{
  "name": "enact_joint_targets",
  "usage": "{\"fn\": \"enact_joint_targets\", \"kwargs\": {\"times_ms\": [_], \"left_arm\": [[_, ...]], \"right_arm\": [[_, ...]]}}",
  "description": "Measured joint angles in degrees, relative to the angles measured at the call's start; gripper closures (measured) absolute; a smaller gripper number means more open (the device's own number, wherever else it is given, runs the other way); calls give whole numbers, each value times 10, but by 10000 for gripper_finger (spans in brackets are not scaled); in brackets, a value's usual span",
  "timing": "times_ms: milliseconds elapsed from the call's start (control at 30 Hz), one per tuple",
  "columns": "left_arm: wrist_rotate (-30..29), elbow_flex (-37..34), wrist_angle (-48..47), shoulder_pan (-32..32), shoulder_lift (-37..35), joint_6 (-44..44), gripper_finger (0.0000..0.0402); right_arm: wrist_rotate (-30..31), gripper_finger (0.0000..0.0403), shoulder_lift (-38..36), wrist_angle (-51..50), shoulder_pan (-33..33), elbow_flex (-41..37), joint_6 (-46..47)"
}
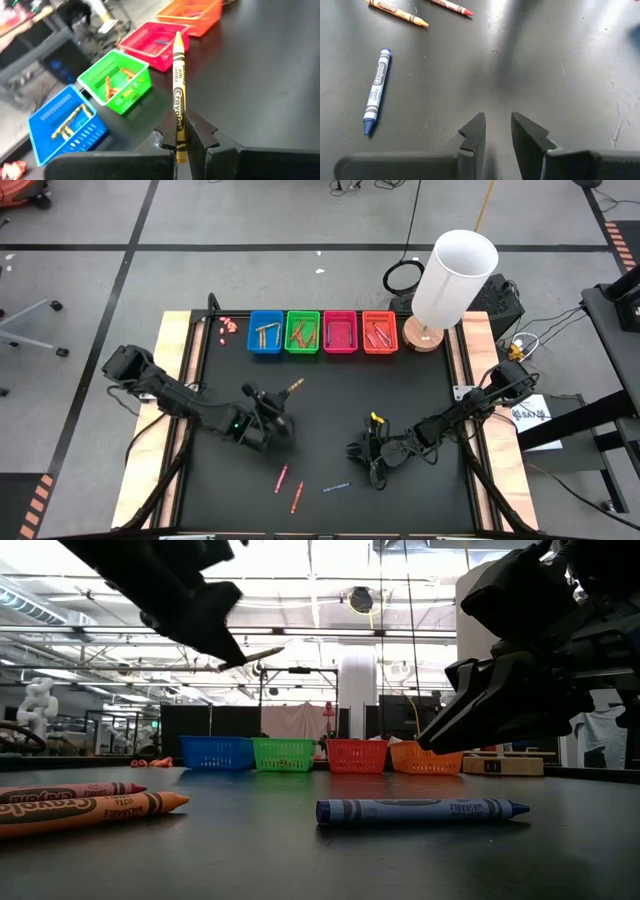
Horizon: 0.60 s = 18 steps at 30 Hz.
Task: Sort crayons
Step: Put the yellow crayon into the blue bin
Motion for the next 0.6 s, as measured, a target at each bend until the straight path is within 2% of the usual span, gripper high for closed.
{"fn": "enact_joint_targets", "kwargs": {"times_ms": [200, 433, 600], "left_arm": [[0, 0, -2, 63, -10, -28, 389], [-2, 0, -8, 158, -53, 73, 389], [0, 0, -9, 243, -73, 108, 389]], "right_arm": [[0, 323, 0, 0, 0, 0, 2], [-1, 323, 0, 0, 0, 0, 3], [-1, 323, 0, 0, 0, 0, 8]]}}
